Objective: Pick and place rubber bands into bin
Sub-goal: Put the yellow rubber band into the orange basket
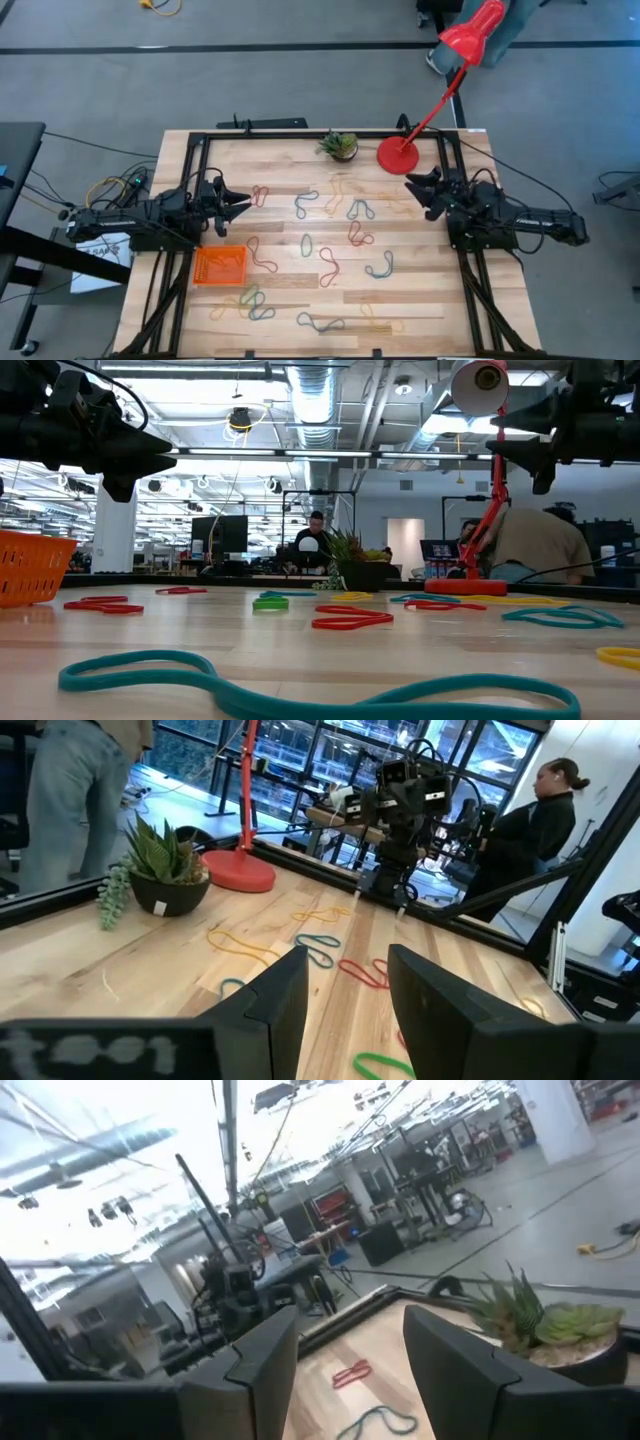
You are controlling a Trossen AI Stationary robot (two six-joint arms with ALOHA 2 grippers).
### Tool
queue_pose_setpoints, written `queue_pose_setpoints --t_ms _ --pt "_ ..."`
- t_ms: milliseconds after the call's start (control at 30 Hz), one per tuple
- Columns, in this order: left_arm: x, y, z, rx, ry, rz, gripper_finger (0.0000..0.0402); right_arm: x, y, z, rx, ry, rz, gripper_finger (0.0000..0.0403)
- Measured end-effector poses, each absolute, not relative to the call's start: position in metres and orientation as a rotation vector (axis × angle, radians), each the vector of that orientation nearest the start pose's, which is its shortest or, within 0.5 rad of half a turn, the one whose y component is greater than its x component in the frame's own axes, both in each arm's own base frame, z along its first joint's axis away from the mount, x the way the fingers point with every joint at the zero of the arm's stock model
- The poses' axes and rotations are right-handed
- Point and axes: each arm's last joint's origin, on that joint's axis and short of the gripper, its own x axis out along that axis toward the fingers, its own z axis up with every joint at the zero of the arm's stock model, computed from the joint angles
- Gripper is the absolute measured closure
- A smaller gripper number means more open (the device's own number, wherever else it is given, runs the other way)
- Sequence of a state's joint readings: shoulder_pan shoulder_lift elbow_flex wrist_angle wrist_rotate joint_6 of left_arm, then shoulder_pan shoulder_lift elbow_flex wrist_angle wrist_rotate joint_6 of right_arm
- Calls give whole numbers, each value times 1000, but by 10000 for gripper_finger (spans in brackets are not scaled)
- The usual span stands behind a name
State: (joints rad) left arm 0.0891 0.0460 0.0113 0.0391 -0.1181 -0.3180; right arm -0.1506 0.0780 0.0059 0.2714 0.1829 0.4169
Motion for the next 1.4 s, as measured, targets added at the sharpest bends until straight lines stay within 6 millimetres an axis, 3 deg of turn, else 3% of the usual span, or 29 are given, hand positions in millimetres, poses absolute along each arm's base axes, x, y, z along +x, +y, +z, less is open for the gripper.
queue_pose_setpoints --t_ms 533,800,967,1067,1200,1400 --pt "99 12 168 -386 -45 205 272 95 -24 192 456 -371 -399 232" --pt "99 13 168 -386 -55 232 272 98 -22 177 439 -200 -398 233" --pt "99 13 169 -425 -61 233 272 96 -17 201 395 -234 -347 242" --pt "97 13 175 -453 -70 233 272 97 -14 219 382 -104 -343 244" --pt "92 13 198 -424 -119 245 272 111 -10 227 390 183 -420 244" --pt "84 14 234 -385 -42 310 272 146 -4 196 396 607 -528 244"
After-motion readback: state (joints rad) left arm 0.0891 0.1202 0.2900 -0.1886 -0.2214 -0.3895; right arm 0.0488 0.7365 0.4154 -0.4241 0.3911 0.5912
